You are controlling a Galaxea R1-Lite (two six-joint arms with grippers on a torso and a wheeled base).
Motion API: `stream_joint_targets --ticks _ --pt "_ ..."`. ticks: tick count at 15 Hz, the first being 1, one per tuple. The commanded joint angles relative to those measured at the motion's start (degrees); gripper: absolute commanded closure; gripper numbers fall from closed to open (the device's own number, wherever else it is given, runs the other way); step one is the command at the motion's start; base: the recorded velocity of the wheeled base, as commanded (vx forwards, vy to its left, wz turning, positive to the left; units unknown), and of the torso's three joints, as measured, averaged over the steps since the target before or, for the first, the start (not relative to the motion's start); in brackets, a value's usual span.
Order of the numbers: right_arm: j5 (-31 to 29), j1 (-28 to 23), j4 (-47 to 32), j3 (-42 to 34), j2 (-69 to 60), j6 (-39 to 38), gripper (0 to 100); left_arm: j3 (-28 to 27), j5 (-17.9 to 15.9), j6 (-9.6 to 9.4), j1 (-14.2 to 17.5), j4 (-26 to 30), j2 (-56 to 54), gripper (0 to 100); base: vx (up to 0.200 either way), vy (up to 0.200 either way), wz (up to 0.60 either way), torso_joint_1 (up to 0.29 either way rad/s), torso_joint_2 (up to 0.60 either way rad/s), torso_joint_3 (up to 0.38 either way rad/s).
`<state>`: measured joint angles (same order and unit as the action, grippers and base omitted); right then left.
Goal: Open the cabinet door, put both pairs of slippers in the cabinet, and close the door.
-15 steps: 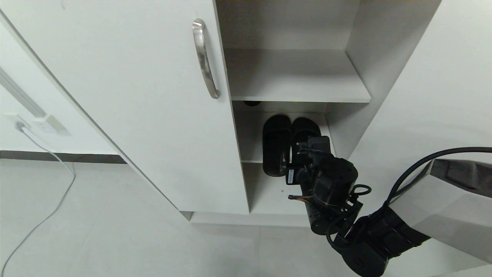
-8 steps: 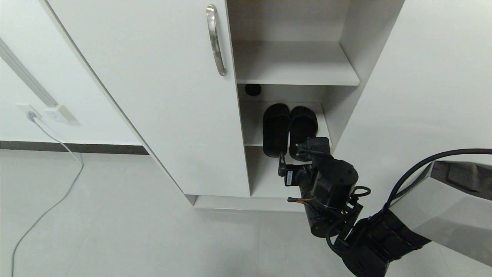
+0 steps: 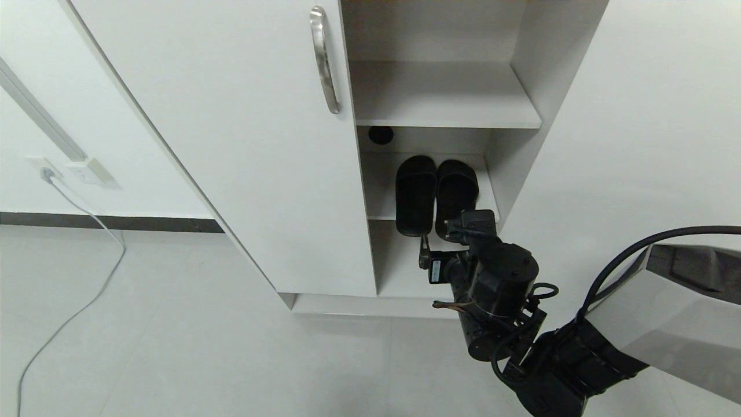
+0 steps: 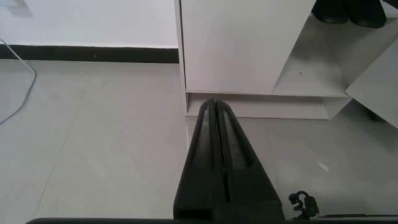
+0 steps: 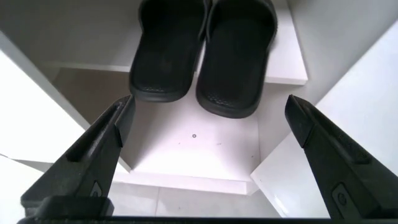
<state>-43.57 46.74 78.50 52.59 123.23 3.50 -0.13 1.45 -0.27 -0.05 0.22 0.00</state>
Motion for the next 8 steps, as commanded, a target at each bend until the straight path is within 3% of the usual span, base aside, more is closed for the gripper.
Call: stream_joint_targets --ticks 1,3,8 --pt "0.0 0.0 0.1 0.0 0.6 0.0 0 0.0 0.0 0.00 0.0 0.0 0.1 100 0.000 0.000 0.00 0.000 0.00 0.000" --pt "0.0 0.0 0.1 0.0 0.7 0.0 0 0.0 0.0 0.00 0.0 0.0 0.1 100 0.000 0.000 0.00 0.001 0.00 0.055" --pt "0.0 -0.1 0.1 -0.1 1.5 0.0 0 0.0 0.0 0.00 0.0 0.0 0.1 100 0.000 0.000 0.00 0.003 0.00 0.182"
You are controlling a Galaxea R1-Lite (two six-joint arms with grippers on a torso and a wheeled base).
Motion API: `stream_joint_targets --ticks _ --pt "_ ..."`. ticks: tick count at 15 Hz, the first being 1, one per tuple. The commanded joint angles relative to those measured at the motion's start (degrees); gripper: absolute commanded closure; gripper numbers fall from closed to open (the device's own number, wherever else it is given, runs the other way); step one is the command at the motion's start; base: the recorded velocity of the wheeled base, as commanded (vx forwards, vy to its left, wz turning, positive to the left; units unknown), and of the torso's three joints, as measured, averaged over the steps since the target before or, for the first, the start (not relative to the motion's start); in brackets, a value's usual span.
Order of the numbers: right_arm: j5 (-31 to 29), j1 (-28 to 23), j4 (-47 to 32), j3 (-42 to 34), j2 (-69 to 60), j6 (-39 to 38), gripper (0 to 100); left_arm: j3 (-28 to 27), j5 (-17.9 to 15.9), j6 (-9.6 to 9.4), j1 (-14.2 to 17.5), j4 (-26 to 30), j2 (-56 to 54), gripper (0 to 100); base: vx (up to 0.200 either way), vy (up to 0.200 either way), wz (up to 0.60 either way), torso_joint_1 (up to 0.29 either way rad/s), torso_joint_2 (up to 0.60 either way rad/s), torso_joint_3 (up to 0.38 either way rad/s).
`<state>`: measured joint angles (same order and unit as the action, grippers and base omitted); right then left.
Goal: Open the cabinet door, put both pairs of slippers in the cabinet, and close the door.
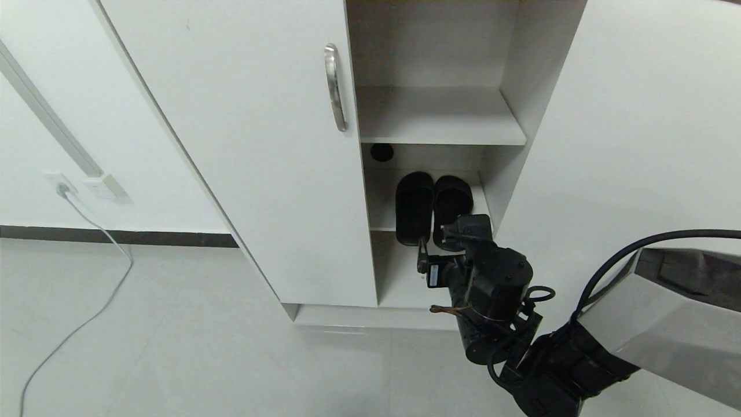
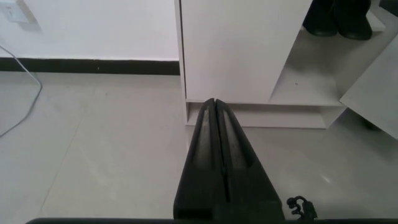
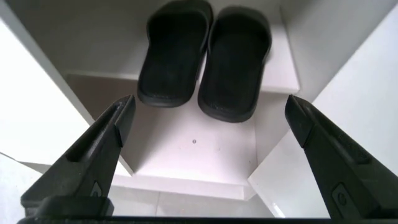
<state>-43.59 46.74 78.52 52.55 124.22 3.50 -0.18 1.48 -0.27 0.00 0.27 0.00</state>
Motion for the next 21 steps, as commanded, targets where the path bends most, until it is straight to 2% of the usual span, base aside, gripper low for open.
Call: stream_joint_targets --ticks 1,4,7,9,10,11,17,21 --pt "0.0 -0.1 0.1 -0.1 0.8 0.0 0 0.1 0.0 -0.08 -0.1 0.0 0.1 100 0.000 0.000 0.00 -0.002 0.00 0.198" --pt "0.0 -0.6 0.0 -1.0 0.8 0.0 0 0.1 0.0 -0.08 0.0 -0.1 0.1 100 0.000 0.000 0.00 0.002 0.00 0.201" --pt "0.6 -0.2 -0.4 -5.7 -2.1 0.1 0 0.1 0.1 -1.31 0.0 -0.1 0.1 100 0.000 0.000 0.00 0.004 0.00 0.211" --pt "2.2 1.0 -0.6 -8.7 -5.0 0.2 0 0.1 0.1 -1.23 0.0 -0.1 0.1 100 0.000 0.000 0.00 -0.002 0.00 0.210" --pt "2.5 1.4 -2.3 -9.1 -6.4 0.2 0 0.1 -0.7 -1.49 -0.1 -0.1 0.1 100 0.000 0.000 0.00 -0.002 0.01 0.193" --pt "2.6 1.4 -2.8 -9.4 -6.5 0.2 0 0.1 -1.4 -0.96 0.0 -0.1 0.1 100 0.000 0.000 0.00 0.002 0.00 0.203" --pt "3.7 0.8 -2.9 -9.4 -2.9 0.3 0 0.0 -1.5 -0.96 0.0 -0.1 0.1 100 0.000 0.000 0.00 0.002 0.00 0.091" --pt "4.6 0.2 -3.0 -10.1 -3.2 0.5 0 0.0 -1.5 -0.96 0.0 0.0 0.1 100 0.000 0.200 0.00 0.001 0.00 0.008"
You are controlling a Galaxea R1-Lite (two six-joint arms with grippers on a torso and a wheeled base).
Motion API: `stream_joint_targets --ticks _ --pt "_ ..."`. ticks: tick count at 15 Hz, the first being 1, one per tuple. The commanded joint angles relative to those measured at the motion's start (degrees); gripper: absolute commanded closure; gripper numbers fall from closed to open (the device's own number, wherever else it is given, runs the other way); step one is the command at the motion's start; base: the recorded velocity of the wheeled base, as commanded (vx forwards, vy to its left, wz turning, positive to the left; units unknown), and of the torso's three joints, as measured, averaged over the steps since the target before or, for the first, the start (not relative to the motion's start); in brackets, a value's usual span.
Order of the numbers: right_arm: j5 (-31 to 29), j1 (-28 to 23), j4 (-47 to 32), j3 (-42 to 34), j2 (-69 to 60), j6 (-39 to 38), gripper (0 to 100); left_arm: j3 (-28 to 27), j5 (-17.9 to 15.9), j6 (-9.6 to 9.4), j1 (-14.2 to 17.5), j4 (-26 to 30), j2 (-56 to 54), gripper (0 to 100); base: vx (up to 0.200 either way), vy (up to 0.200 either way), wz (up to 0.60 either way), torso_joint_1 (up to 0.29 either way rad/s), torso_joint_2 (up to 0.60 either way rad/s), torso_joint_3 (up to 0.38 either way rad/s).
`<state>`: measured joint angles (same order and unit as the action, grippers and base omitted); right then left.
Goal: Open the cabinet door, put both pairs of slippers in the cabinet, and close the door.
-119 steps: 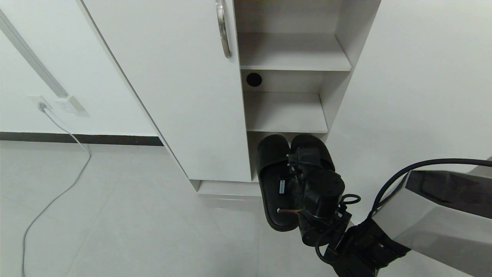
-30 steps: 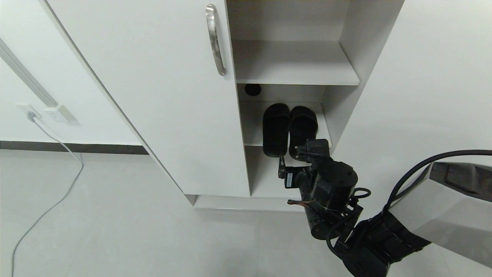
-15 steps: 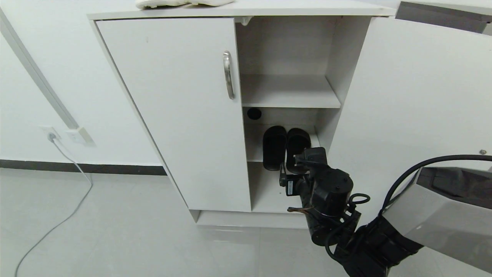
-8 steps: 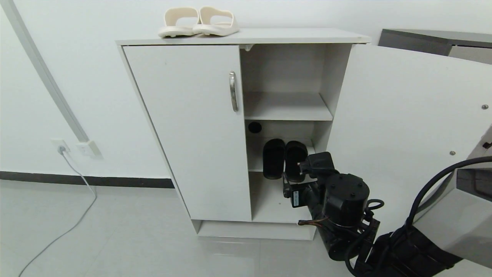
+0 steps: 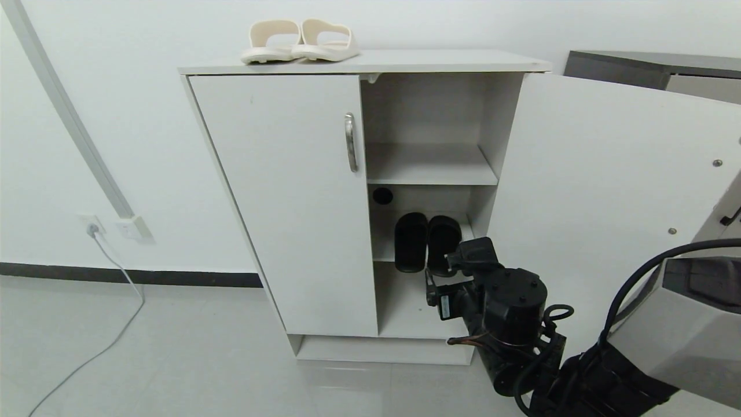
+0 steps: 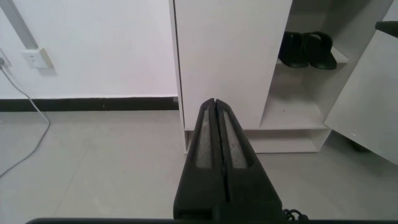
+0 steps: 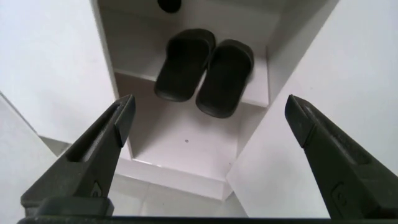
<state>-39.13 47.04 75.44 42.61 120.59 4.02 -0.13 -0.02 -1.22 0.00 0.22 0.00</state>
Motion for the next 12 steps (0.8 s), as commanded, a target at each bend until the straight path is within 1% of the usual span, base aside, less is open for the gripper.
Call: stream_joint_targets --ticks 1,5,7,12 --pt "0.4 -0.1 0.1 -0.8 0.4 0.4 0 0.0 0.0 -0.01 -0.1 0.0 0.1 100 0.000 0.200 0.00 0.007 0.00 0.007" --pt "1.6 -0.6 0.2 -1.5 0.4 0.5 0 0.0 0.0 -0.01 0.0 0.0 0.1 100 0.000 0.200 0.00 0.002 0.00 0.004" --pt "3.6 -1.0 0.3 -2.0 0.4 0.5 0 0.0 0.0 -0.01 0.0 0.0 0.1 100 0.000 0.200 0.00 0.002 0.00 0.002" --pt "3.9 -1.9 0.5 -2.8 0.4 0.5 0 0.0 0.0 -0.01 0.0 0.0 0.1 100 0.000 0.200 0.00 0.005 0.00 0.004"
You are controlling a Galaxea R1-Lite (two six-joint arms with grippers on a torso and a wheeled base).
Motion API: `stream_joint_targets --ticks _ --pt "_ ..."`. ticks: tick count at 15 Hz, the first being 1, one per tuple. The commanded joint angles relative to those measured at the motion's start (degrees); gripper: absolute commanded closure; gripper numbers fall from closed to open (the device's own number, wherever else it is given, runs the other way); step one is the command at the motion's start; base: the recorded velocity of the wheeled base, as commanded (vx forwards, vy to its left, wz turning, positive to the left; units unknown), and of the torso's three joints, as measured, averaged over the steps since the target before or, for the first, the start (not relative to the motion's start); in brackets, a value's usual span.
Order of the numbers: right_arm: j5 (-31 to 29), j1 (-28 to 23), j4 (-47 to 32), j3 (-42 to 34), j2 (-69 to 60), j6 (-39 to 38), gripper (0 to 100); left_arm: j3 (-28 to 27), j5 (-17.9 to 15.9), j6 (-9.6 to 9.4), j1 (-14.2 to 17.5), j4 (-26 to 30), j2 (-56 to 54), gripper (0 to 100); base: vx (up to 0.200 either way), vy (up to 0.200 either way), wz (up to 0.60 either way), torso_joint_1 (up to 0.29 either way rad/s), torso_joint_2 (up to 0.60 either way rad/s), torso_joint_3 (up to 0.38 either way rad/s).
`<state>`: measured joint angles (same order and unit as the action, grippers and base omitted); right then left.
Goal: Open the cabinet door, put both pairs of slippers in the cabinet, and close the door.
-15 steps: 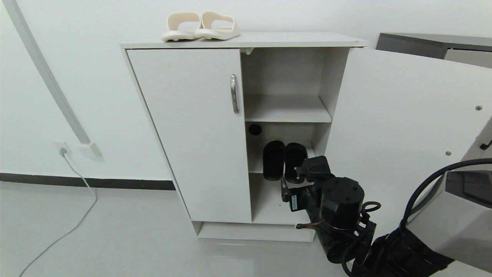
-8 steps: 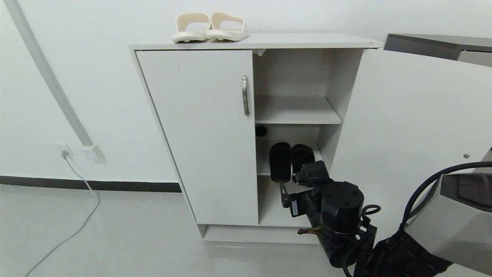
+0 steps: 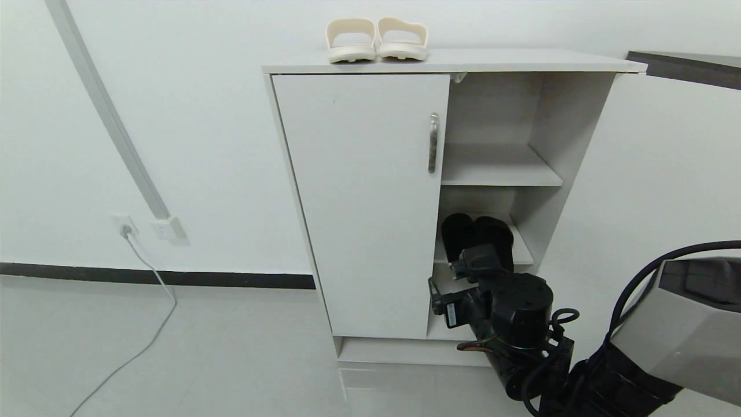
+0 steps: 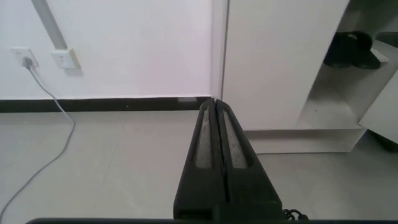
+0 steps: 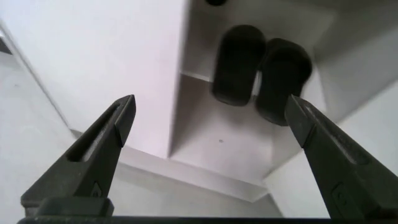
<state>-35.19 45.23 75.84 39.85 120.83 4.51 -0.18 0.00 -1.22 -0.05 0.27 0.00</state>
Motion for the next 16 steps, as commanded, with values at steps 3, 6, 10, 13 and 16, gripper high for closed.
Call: stream_joint_targets --ticks 3,6,10,13,16 --pt "0.0 0.0 -0.1 0.0 0.6 0.4 0 0.0 0.0 -0.01 0.0 0.0 0.1 100 0.000 0.200 0.00 0.004 0.00 0.002" --pt "0.0 0.0 0.1 0.1 1.1 0.8 0 0.0 0.0 -0.01 0.0 0.0 0.1 100 0.000 0.200 0.00 0.006 0.00 0.002" --pt "0.0 0.0 1.6 -0.6 1.5 0.8 0 0.1 0.6 1.48 0.0 -0.2 0.1 100 0.000 0.000 0.00 0.000 0.00 0.000" --pt "0.0 0.0 2.1 -1.2 1.4 0.8 0 0.1 0.6 1.57 0.0 -0.2 0.1 100 0.000 0.000 0.00 0.000 0.00 0.000" --pt "0.0 -0.5 2.2 -1.8 1.6 0.8 0 0.1 0.6 1.48 0.0 -0.2 0.1 100 0.000 0.000 0.00 0.000 0.00 0.000"
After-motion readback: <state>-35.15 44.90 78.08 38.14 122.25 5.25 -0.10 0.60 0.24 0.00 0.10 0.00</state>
